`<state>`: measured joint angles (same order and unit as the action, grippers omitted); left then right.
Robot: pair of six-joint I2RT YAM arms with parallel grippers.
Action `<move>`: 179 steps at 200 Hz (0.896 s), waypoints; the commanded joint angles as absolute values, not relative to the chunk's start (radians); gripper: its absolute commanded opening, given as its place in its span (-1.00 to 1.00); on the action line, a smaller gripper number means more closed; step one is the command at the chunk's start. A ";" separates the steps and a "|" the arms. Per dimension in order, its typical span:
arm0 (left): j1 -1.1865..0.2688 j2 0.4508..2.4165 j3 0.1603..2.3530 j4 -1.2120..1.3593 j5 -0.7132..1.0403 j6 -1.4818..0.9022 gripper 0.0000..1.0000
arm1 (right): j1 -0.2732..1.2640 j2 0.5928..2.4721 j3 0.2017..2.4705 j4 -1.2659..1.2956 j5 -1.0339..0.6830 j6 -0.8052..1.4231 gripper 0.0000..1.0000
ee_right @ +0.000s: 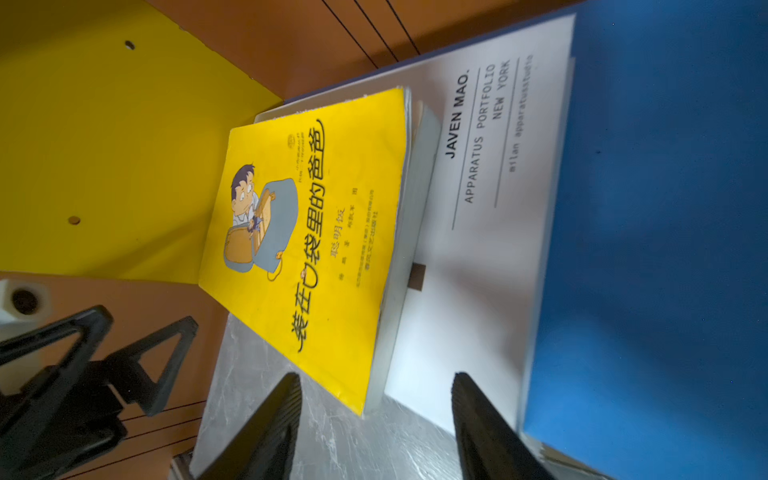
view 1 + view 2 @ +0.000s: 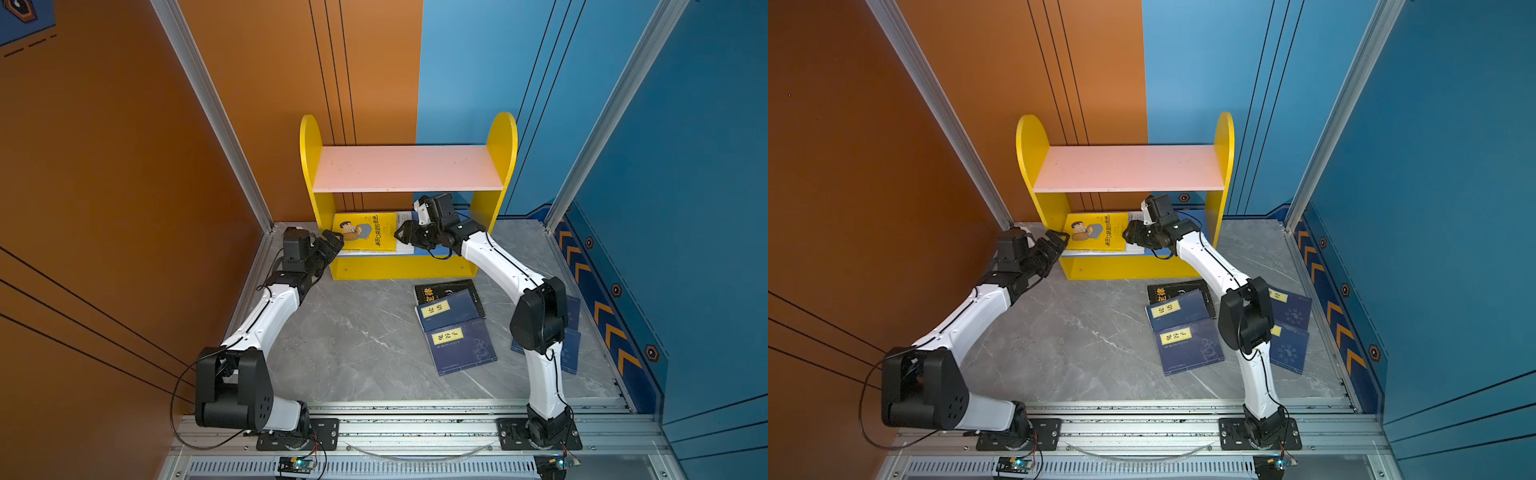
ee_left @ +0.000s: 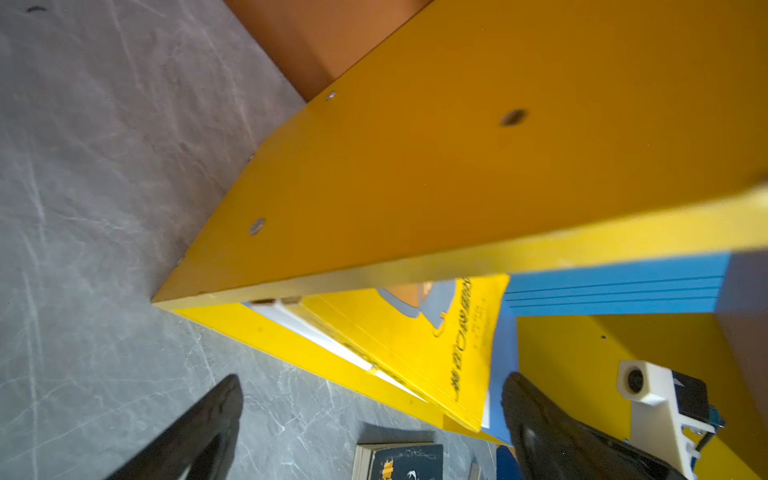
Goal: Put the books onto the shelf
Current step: 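Release the yellow book and move both grippers down to the dark blue books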
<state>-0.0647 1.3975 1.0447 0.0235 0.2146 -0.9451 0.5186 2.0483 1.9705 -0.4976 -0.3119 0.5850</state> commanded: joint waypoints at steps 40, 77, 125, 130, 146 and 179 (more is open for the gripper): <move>-0.185 1.264 0.974 -0.056 0.299 -0.815 0.96 | 0.525 1.720 1.632 -0.520 -0.165 0.503 0.51; -0.359 1.259 0.939 -0.065 0.246 -0.800 0.97 | 0.509 1.545 1.420 -0.529 -0.102 0.524 0.61; -0.595 1.300 0.915 -0.161 0.126 -0.769 0.98 | 0.428 1.345 1.128 -0.565 -0.076 0.576 0.69; -0.617 1.304 0.906 -0.162 0.113 -0.775 0.98 | 0.413 1.326 1.096 -0.564 -0.084 0.584 0.70; -0.679 1.325 0.879 -0.155 0.083 -0.799 0.98 | 0.361 1.273 1.004 -0.562 -0.112 0.601 0.70; -0.790 1.401 0.848 -0.129 0.052 -0.857 0.99 | 0.264 1.192 0.866 -0.564 -0.172 0.602 0.70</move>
<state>-0.7273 1.3502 0.8768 -0.1196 0.1177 -0.8162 0.3111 1.2434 0.9401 -0.5400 -0.1291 0.5816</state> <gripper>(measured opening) 0.994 0.849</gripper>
